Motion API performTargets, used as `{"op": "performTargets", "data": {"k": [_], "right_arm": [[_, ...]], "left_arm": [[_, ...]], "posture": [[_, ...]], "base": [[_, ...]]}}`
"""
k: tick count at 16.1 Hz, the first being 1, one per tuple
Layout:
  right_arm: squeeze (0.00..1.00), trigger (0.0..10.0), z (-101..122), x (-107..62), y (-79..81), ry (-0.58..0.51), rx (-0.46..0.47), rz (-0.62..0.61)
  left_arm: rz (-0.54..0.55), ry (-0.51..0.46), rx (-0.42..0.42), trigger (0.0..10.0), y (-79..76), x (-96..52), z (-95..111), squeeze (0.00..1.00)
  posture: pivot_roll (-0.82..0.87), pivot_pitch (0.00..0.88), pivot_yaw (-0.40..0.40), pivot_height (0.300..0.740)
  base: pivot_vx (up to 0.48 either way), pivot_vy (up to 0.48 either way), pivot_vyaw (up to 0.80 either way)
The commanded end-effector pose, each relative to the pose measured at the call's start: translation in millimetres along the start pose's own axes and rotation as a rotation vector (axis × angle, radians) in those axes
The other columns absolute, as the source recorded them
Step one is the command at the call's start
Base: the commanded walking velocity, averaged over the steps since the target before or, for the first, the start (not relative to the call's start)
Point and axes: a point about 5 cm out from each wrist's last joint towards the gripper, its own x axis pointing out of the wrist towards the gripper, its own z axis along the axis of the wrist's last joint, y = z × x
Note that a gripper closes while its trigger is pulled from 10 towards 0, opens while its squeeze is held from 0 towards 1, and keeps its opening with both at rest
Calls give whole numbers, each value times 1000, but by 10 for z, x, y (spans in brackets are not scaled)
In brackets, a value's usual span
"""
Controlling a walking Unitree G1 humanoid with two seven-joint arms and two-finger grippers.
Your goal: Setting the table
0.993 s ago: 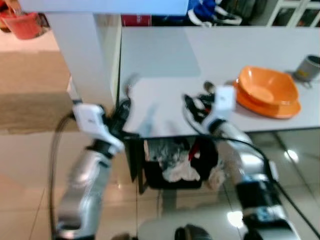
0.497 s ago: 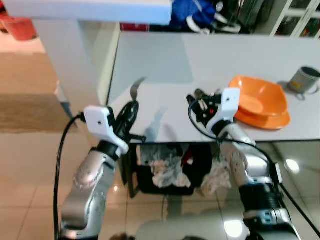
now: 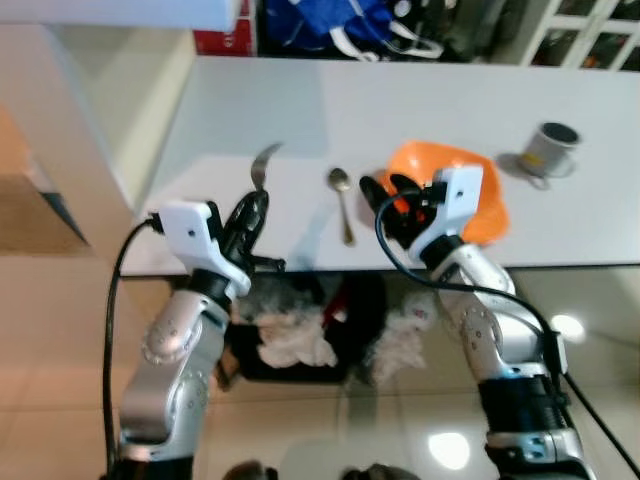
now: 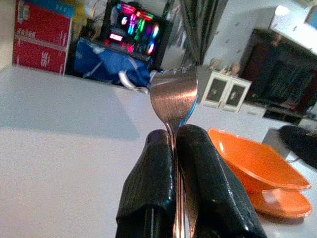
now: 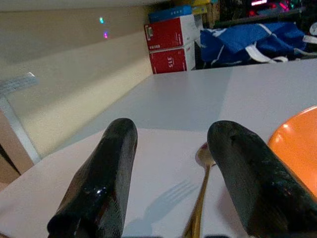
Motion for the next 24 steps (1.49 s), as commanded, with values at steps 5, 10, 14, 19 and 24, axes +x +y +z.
{"op": "performTargets", "data": {"k": [5,10,14,19,24], "right_arm": [[0,10000,139,20,30,-41,-39,24],[0,10000,142,-2,62,-44,-44,26],[0,10000,184,-33,18,-77,-66,-3],[0,10000,229,-25,67,-88,-16,48],[0,10000,229,-38,67,-85,-17,35]], "left_arm": [[75,5,66,10000,173,199,77,0],[96,-40,110,10000,288,334,219,0],[52,-76,76,10000,152,372,263,0],[25,-66,86,10000,58,348,246,0],[7,4,140,10000,29,349,147,0]], "posture": [[-82,74,-12,740],[-95,78,2,740],[-95,82,3,740],[-92,87,1,740],[-92,93,7,740]], "base": [[102,-244,0],[96,0,0],[451,0,200],[0,0,160],[0,0,0]]}}
